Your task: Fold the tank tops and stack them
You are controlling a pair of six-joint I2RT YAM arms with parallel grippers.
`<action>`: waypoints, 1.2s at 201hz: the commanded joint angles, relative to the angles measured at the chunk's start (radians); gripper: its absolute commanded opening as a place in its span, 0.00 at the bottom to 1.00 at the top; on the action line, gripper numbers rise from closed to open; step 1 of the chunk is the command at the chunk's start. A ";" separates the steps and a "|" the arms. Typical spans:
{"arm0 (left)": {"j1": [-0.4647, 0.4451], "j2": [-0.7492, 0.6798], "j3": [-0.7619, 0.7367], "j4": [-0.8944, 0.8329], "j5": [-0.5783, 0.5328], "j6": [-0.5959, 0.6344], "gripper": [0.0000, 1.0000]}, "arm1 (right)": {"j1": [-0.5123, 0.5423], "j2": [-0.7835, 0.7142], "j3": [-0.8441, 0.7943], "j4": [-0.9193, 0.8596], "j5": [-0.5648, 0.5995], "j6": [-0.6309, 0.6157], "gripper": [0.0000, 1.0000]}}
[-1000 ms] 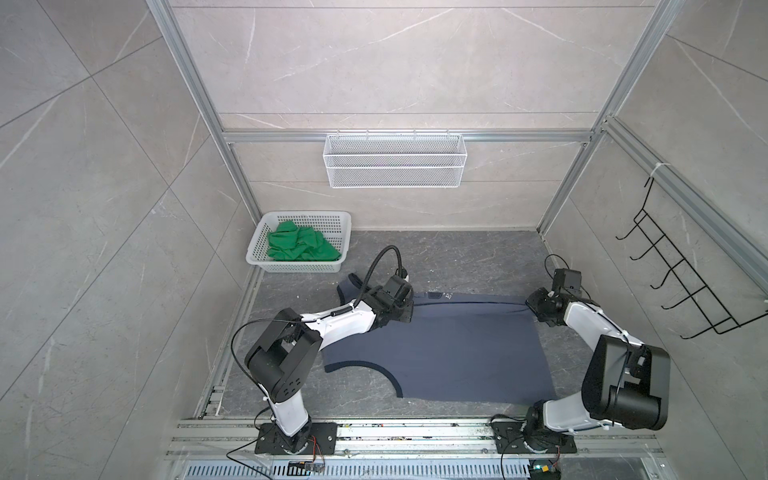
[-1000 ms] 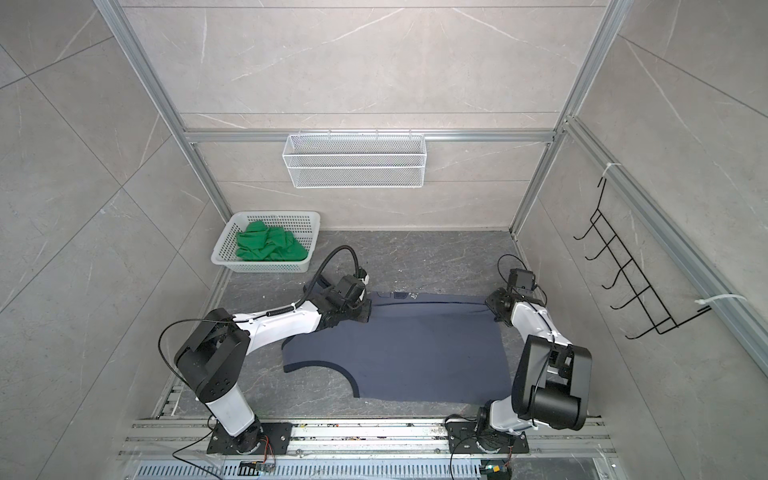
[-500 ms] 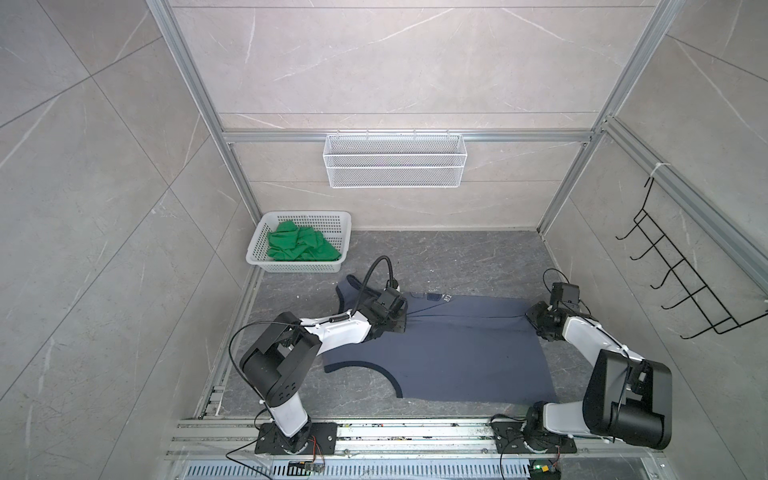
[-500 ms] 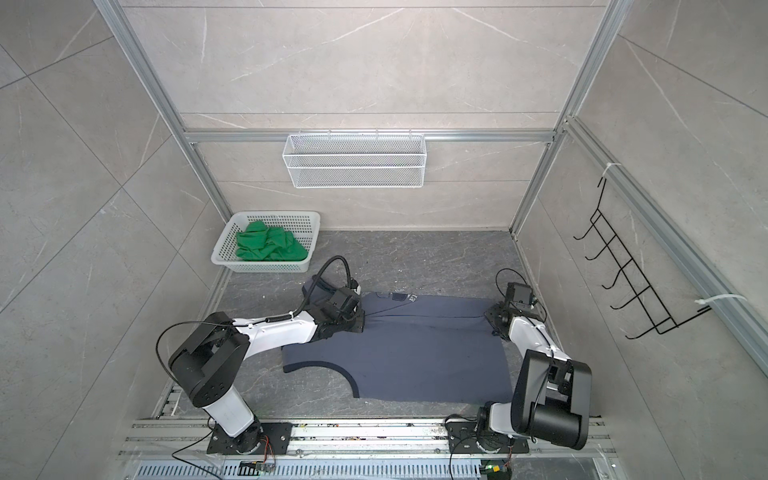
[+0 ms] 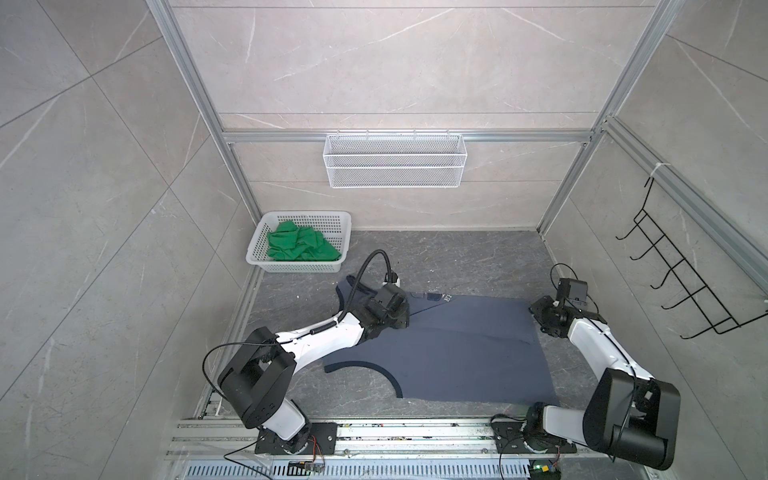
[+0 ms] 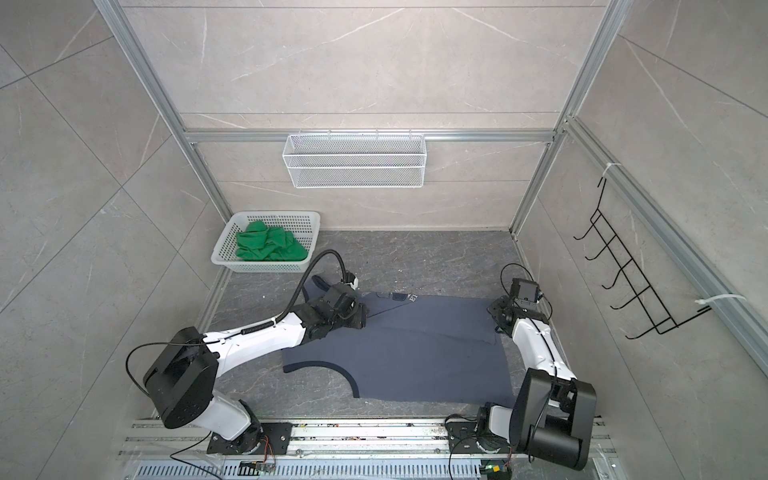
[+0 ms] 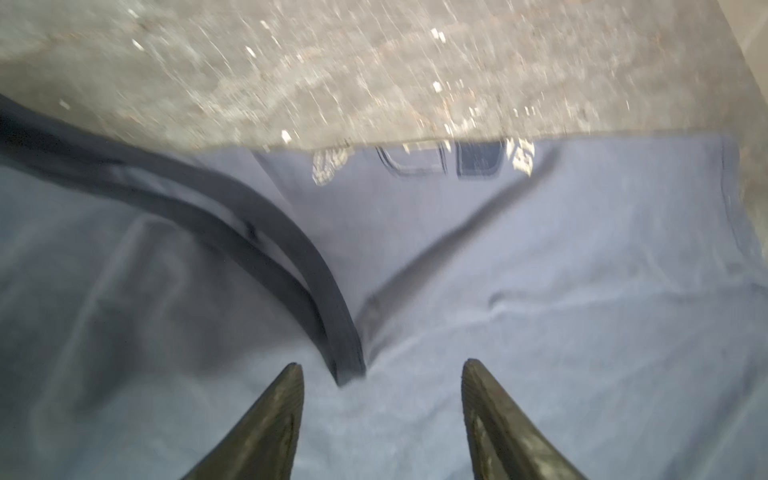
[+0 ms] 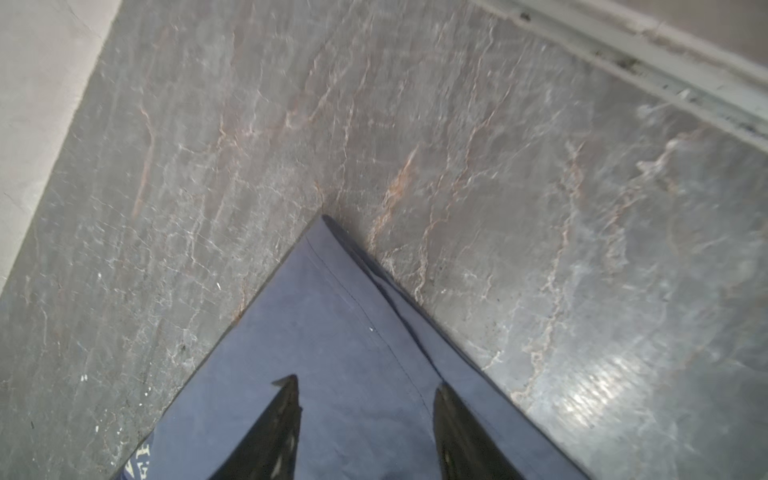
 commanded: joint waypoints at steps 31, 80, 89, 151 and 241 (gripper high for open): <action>0.019 0.100 0.061 -0.087 0.033 -0.073 0.64 | -0.001 0.061 -0.031 -0.062 -0.066 -0.007 0.54; 0.019 0.162 0.063 -0.085 0.066 -0.089 0.65 | -0.003 0.106 -0.064 -0.019 -0.114 -0.003 0.54; 0.019 0.171 0.063 -0.078 0.072 -0.091 0.65 | -0.003 0.110 -0.069 -0.017 -0.123 0.000 0.54; 0.019 0.218 0.074 -0.053 0.094 -0.091 0.62 | -0.004 0.135 -0.107 0.006 -0.199 -0.001 0.43; 0.019 0.208 0.068 -0.055 0.083 -0.090 0.60 | -0.003 0.005 -0.107 -0.138 -0.079 -0.016 0.48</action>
